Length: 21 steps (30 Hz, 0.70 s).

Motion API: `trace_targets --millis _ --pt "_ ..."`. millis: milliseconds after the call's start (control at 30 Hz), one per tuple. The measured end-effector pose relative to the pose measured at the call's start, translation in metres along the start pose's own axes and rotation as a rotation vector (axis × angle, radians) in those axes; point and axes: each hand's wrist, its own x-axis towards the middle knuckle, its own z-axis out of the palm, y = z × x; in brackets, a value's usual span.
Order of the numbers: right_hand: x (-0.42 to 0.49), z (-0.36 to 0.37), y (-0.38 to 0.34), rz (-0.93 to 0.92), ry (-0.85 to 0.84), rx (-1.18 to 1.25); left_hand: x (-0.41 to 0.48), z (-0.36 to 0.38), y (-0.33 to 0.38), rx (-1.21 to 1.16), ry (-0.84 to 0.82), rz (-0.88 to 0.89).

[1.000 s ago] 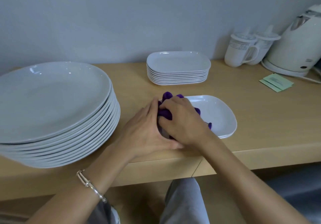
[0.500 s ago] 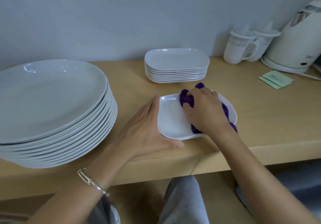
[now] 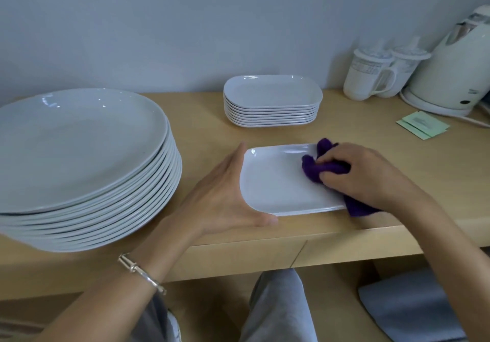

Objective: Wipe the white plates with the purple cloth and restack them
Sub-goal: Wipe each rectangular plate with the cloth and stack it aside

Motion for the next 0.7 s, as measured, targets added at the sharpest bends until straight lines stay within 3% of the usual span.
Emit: trace_targets --millis 67,167,300,400,533,600,700 --pt "0.018 0.016 -0.002 0.066 0.155 -0.153 -0.001 -0.001 0.003 -0.010 0.011 0.010" --pt "0.035 0.055 -0.030 0.082 0.250 -0.234 0.000 -0.002 0.007 -0.071 -0.009 0.056" --pt "0.029 0.075 -0.064 -0.219 0.145 -0.122 -0.001 -0.002 0.004 -0.142 0.021 0.059" --pt "0.011 0.058 -0.061 -0.336 -0.029 0.076 -0.002 0.000 0.001 -0.131 0.061 0.037" --pt "-0.008 0.028 -0.042 -0.231 -0.185 0.083 -0.005 -0.004 0.002 0.045 0.011 0.061" --pt "-0.012 0.018 -0.031 -0.145 -0.098 0.034 -0.009 -0.004 0.005 0.225 0.001 0.069" --pt "-0.016 0.007 -0.019 -0.034 0.126 0.102 -0.019 0.003 0.008 0.385 0.183 0.204"
